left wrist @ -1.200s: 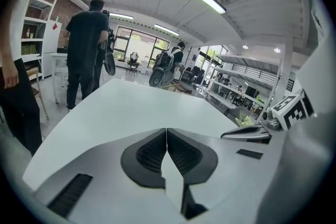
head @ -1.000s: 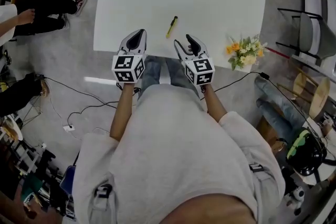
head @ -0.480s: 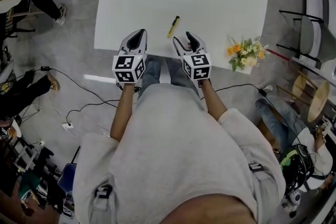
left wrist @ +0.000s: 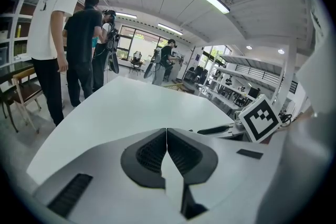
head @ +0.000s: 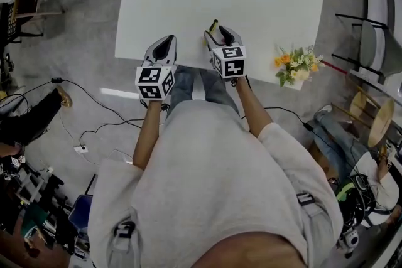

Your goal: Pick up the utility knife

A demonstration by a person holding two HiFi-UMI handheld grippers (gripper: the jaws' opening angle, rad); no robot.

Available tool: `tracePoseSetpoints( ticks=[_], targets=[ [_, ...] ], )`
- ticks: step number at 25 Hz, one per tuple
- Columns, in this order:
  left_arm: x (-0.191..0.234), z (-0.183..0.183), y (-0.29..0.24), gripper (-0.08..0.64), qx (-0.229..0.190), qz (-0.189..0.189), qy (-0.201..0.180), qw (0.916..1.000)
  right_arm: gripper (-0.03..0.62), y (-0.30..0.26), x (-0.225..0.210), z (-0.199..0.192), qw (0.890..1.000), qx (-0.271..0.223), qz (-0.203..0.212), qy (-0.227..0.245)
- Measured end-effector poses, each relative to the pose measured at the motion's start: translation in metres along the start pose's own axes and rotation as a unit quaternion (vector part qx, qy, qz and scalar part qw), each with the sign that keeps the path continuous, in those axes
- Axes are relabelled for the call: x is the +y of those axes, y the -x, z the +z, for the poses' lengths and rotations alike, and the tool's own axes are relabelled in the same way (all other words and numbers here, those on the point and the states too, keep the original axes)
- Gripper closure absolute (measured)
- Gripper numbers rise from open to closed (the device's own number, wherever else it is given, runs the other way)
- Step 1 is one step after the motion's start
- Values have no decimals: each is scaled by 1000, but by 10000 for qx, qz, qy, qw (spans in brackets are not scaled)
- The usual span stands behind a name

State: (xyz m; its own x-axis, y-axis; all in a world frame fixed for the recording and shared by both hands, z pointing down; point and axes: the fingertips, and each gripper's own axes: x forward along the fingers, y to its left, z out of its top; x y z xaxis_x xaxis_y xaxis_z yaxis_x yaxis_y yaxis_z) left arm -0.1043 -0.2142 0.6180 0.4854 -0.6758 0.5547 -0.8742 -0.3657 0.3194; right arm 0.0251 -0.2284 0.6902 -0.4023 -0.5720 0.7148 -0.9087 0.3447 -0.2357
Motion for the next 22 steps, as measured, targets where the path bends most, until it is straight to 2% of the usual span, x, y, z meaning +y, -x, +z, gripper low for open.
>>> tracePoseSetpoints(
  ticks=[6,10,22],
  targets=[
    [5,2,3,540,-15,41,21,10000,387,-11,-4,2,9991,346,-235,-16],
    [6,3,2,539,-26,51,37,10000,446,-15,-7,0,9977,547,-390,84],
    [5,8,-2,540,-57,50,10,10000,506,-16,-9,1,9981,526,-329,10]
  ],
)
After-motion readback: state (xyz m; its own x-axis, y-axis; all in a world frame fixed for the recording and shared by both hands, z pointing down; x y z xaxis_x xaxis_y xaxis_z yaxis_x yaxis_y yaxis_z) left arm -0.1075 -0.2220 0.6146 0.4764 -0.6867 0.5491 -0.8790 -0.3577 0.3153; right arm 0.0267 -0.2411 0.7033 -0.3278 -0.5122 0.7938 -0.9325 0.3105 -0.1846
